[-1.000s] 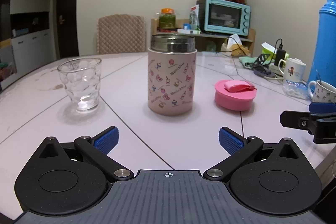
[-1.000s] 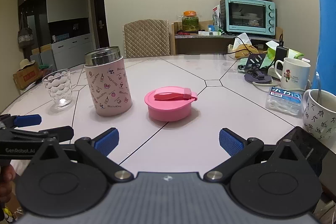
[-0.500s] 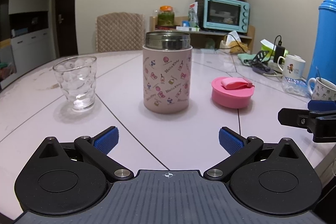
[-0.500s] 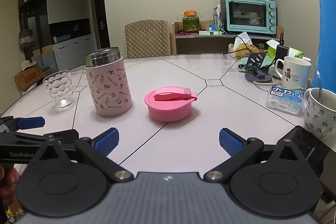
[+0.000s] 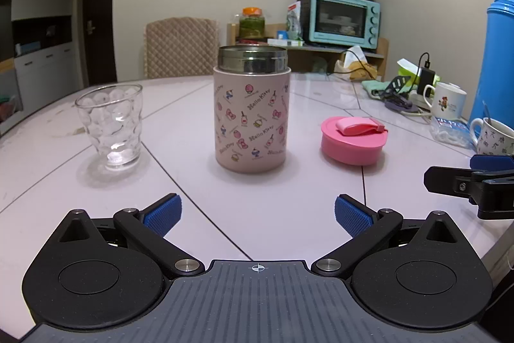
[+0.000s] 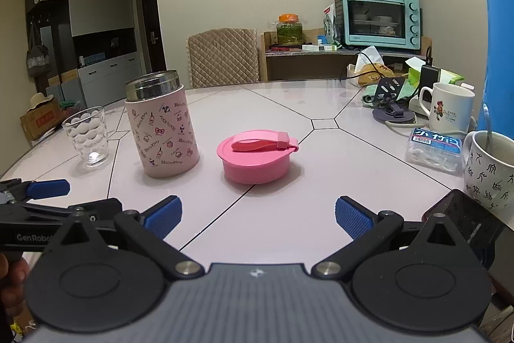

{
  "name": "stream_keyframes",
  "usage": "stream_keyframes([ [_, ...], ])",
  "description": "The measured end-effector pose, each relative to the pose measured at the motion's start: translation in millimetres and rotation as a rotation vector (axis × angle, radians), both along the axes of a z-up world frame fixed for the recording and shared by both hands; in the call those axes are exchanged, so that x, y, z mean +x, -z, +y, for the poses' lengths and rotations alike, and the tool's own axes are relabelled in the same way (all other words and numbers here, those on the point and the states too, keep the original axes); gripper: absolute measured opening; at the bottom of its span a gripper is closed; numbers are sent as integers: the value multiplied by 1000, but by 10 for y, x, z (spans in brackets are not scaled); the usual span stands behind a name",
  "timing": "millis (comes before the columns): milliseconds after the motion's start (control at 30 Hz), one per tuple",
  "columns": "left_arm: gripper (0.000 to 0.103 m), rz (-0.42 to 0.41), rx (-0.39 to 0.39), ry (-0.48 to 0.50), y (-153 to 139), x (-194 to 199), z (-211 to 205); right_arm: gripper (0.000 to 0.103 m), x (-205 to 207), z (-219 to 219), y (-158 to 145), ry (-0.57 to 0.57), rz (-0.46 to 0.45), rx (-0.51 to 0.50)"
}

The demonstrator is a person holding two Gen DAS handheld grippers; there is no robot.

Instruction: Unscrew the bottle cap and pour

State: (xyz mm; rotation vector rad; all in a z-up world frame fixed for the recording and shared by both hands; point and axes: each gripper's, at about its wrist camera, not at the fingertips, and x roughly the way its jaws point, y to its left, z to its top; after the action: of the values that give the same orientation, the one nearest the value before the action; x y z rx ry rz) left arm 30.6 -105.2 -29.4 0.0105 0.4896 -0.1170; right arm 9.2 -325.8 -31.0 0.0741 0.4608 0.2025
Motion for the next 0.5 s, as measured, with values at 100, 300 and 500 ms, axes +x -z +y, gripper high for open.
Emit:
stream_keyframes([
  [100,103,0,-1,1,6,-1,-6,103,-1,11,1,0,0,0],
  [300,103,-4,-3,2,4,-7,1,103,2,23,10,1,2,-3],
  [500,103,-2,-7,-2,2,-3,16,103,11,26,17,1,4,-4],
])
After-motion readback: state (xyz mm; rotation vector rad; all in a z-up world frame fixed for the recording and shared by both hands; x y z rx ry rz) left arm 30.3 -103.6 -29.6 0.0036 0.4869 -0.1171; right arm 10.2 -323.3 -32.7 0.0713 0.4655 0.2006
